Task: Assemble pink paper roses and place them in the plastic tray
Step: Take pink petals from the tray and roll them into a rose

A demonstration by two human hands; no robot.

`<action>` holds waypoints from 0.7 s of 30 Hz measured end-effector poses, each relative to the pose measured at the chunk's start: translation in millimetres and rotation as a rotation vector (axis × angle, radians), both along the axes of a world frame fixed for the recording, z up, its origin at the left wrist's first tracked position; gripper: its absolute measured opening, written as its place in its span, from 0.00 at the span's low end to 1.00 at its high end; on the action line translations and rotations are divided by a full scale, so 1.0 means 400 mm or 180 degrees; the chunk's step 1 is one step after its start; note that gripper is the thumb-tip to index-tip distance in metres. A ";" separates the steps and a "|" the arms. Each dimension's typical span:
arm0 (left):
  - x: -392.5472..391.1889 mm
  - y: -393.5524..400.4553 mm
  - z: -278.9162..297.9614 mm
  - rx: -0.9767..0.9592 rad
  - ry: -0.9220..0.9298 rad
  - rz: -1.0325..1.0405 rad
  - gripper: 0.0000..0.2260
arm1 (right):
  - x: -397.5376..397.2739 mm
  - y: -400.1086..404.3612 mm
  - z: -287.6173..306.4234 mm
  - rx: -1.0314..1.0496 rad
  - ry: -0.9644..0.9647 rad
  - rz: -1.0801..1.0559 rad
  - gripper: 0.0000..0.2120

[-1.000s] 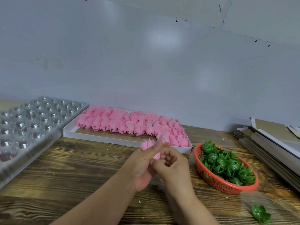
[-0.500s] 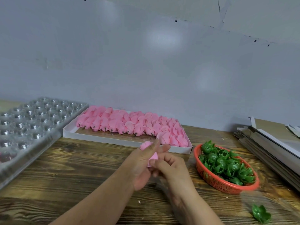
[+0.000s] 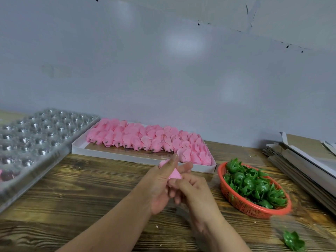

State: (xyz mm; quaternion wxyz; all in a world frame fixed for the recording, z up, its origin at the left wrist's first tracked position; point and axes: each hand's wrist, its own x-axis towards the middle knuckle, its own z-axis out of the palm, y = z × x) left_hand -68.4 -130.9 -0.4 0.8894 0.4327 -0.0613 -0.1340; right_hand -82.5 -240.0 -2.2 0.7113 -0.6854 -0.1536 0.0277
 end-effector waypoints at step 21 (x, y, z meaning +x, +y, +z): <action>0.002 -0.002 0.012 -0.0209 0.0405 0.0166 0.19 | 0.000 0.003 -0.001 -0.0044 -0.0144 -0.0234 0.09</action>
